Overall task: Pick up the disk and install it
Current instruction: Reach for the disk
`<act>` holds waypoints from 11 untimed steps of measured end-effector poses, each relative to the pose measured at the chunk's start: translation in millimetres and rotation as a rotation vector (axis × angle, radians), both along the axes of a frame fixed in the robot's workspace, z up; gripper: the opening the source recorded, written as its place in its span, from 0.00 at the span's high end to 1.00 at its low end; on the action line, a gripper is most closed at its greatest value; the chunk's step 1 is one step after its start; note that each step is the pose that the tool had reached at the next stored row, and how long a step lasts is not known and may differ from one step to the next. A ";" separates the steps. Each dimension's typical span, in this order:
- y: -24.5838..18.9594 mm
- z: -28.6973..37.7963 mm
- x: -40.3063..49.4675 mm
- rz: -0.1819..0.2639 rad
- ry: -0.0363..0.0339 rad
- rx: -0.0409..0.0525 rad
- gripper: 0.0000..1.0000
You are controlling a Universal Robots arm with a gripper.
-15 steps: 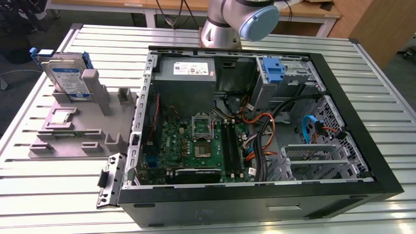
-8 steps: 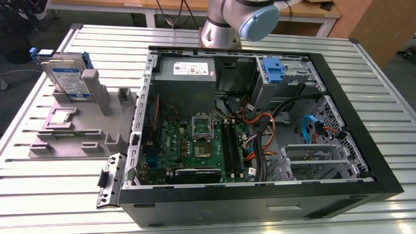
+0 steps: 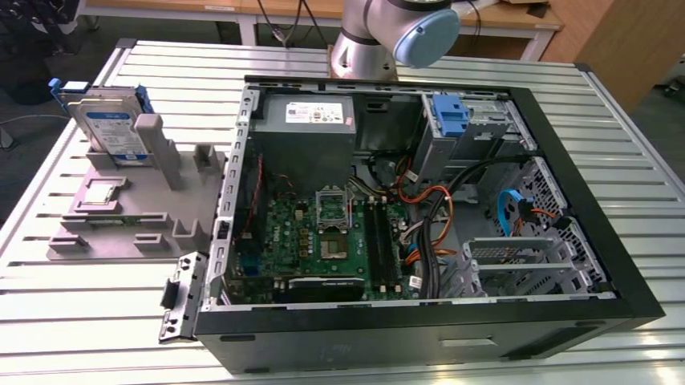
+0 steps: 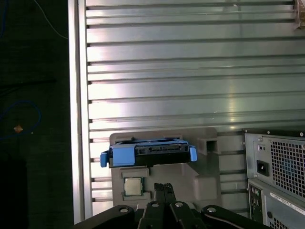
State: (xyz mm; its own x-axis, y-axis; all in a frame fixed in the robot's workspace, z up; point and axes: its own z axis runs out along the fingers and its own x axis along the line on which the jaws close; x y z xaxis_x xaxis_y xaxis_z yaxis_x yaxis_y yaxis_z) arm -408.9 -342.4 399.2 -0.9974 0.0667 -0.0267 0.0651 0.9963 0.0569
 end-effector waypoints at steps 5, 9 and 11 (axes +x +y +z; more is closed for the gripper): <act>0.0 0.0 0.0 0.000 0.0001 0.0000 0.89; 0.0 -3.2 0.0 0.000 -0.0001 0.0001 0.89; 0.0 -6.0 0.0 0.000 0.0000 0.0001 0.89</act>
State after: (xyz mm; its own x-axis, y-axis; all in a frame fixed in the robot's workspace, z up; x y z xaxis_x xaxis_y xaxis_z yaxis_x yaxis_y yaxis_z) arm -408.9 -342.4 393.2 -0.9974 0.0667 -0.0267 0.0651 0.9962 0.0570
